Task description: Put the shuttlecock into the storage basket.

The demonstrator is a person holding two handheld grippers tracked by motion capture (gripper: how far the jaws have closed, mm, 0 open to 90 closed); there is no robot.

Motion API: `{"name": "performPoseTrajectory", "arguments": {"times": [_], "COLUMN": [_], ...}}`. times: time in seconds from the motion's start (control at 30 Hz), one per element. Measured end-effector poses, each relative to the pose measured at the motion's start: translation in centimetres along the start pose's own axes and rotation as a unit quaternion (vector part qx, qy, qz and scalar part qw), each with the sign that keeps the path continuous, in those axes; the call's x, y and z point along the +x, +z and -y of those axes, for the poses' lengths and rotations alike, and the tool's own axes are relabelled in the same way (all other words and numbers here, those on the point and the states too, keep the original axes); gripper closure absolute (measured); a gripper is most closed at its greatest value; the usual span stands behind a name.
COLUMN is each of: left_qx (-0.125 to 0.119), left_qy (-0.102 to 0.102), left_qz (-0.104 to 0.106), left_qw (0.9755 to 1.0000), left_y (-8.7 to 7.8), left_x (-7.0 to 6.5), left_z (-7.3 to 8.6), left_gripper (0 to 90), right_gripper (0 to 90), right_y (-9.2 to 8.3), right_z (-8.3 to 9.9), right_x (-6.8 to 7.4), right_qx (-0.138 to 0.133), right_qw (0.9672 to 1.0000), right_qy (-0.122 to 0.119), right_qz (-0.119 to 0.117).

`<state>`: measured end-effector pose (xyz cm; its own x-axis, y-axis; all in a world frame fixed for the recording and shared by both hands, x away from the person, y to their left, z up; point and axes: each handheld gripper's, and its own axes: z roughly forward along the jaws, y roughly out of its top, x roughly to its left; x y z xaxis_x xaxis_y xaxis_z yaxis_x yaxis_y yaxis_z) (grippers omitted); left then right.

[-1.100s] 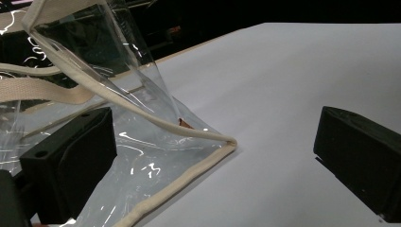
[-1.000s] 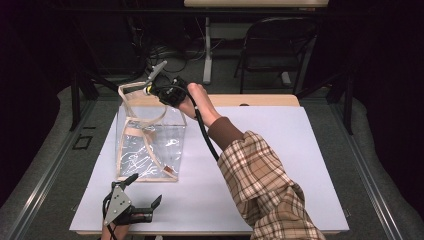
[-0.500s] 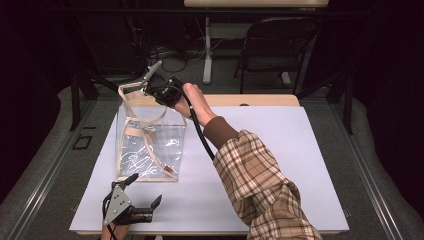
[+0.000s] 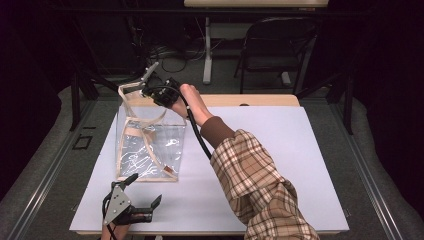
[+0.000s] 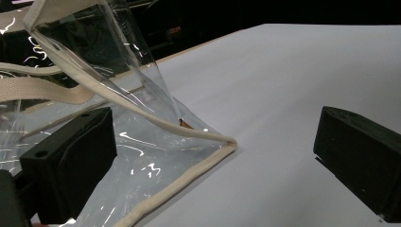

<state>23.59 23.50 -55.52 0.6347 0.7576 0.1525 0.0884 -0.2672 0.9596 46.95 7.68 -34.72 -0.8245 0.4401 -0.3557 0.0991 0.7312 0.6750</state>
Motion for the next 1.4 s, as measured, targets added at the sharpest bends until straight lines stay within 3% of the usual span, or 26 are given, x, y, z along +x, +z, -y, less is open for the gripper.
{"name": "performPoseTrajectory", "arguments": {"times": [1.2, 1.4], "left_qx": [-0.002, -0.003], "left_qy": [-0.002, -0.002], "left_qz": [0.001, 0.001], "left_qw": [1.0000, 1.0000], "left_y": [0.0, 0.0], "left_x": [-0.1, -0.1], "left_z": [0.0, 0.0], "left_gripper": [0.2, 0.2], "right_gripper": [88.8, 82.5], "right_y": [2.4, 2.8], "right_z": [0.1, 0.2], "right_x": [0.3, 0.3], "right_qx": [0.017, 0.019], "right_qw": [0.9998, 0.9997], "right_qy": [0.010, 0.016], "right_qz": [0.008, 0.008]}}
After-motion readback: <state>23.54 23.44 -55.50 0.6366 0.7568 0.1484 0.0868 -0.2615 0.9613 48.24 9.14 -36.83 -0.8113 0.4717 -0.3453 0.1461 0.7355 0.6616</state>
